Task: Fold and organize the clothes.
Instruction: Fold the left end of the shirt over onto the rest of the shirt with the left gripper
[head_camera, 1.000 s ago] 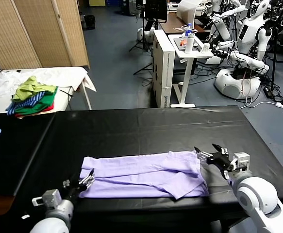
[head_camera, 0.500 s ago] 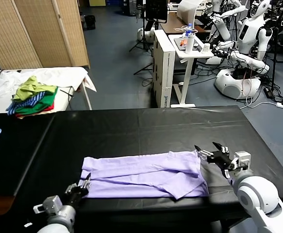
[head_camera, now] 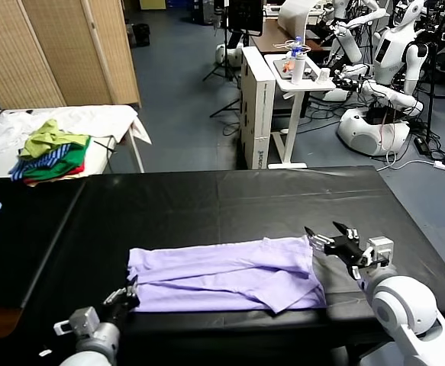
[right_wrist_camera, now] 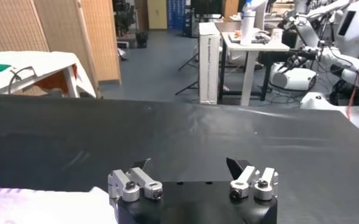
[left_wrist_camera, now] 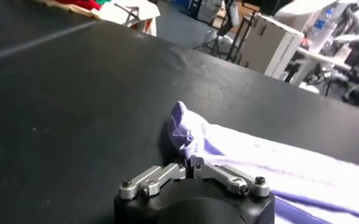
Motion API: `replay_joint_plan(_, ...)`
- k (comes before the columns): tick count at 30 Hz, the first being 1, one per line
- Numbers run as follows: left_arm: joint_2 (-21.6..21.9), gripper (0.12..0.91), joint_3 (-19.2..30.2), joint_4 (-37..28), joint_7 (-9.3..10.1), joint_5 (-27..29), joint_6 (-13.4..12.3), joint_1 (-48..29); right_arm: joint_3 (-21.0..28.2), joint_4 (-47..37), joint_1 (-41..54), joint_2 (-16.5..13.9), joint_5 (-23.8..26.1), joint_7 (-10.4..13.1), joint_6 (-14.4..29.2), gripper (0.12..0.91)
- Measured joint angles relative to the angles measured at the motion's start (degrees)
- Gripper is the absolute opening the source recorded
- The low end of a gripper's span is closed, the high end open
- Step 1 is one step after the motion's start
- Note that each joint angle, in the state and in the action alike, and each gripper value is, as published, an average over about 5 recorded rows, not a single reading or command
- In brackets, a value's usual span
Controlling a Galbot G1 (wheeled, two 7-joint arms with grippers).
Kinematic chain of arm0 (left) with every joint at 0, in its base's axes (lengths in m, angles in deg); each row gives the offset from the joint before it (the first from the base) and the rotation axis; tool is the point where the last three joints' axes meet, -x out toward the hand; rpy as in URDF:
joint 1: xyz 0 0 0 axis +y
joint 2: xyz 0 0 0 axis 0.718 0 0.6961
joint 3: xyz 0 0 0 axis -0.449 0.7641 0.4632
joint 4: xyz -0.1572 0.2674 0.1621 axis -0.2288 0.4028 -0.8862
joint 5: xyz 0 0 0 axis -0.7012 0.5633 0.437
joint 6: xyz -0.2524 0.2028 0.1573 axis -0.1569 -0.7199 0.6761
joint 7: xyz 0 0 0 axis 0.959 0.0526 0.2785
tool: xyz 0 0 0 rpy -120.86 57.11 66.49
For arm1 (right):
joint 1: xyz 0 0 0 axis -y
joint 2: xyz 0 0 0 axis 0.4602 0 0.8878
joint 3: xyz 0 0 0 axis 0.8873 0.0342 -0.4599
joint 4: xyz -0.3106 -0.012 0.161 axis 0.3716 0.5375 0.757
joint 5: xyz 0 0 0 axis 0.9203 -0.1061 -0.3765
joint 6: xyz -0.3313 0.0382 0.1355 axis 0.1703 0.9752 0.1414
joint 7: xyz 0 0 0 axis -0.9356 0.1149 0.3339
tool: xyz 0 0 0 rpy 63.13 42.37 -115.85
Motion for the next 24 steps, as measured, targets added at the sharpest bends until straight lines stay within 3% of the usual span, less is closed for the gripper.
replay_joint_plan(7, 5.0, 0.168, -4.1, 1.1, -1.89, 10.2, -3.6, 2.4, 0.5, -0.1, -0.3, 0.6, 0.4, 0.0, 0.3, 0.907)
replay_joint_plan(14, 12.0, 0.168, -11.5, 0.4, -2.14, 13.3, -5.2, 3.5, 0.4, 0.2, -1.2, 1.4, 1.0, 0.0, 0.4, 0.907)
replay_joint_plan(19, 13.0, 0.168, -12.6, 1.5, -1.47, 13.3, -4.6, 3.3, -0.4, 0.7, -2.1, 1.5, 1.1, 0.0, 0.6, 0.907)
replay_joint_plan(24, 10.9, 0.168, -9.7, 4.6, 0.64, 7.8, -2.6, 3.9, -1.3, 1.1, -3.3, 2.0, 1.7, 0.0, 0.9, 0.907)
